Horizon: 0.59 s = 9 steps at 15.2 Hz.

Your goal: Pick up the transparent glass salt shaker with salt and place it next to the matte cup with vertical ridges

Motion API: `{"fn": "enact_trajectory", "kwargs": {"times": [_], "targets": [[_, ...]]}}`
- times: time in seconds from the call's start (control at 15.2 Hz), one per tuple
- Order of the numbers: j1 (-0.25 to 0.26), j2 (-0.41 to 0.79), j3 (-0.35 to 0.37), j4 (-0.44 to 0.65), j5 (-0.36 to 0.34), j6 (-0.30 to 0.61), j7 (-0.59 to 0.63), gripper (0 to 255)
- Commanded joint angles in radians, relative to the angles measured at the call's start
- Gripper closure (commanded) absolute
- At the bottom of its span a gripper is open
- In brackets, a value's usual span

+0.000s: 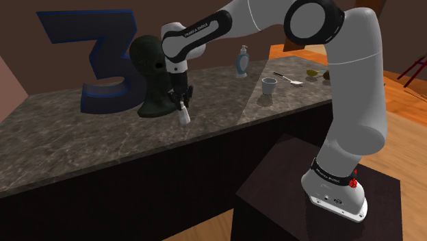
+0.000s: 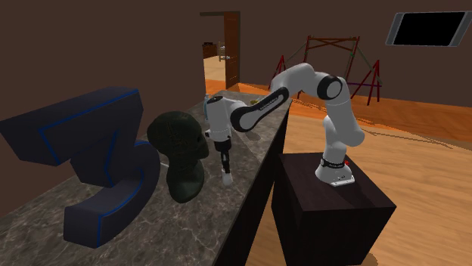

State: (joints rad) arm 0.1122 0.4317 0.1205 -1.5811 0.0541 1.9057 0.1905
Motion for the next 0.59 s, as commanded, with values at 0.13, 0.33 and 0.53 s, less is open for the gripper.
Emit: {"fn": "enact_trajectory", "kwargs": {"times": [0.13,0.33,0.53], "targets": [[-0.001,-0.016,0.001,0.032,0.001,-0.048,0.002,255],[-0.001,-0.025,0.001,0.060,0.001,-0.084,0.005,255],[-0.001,-0.032,0.001,0.090,0.001,-0.121,0.007,255]]}}
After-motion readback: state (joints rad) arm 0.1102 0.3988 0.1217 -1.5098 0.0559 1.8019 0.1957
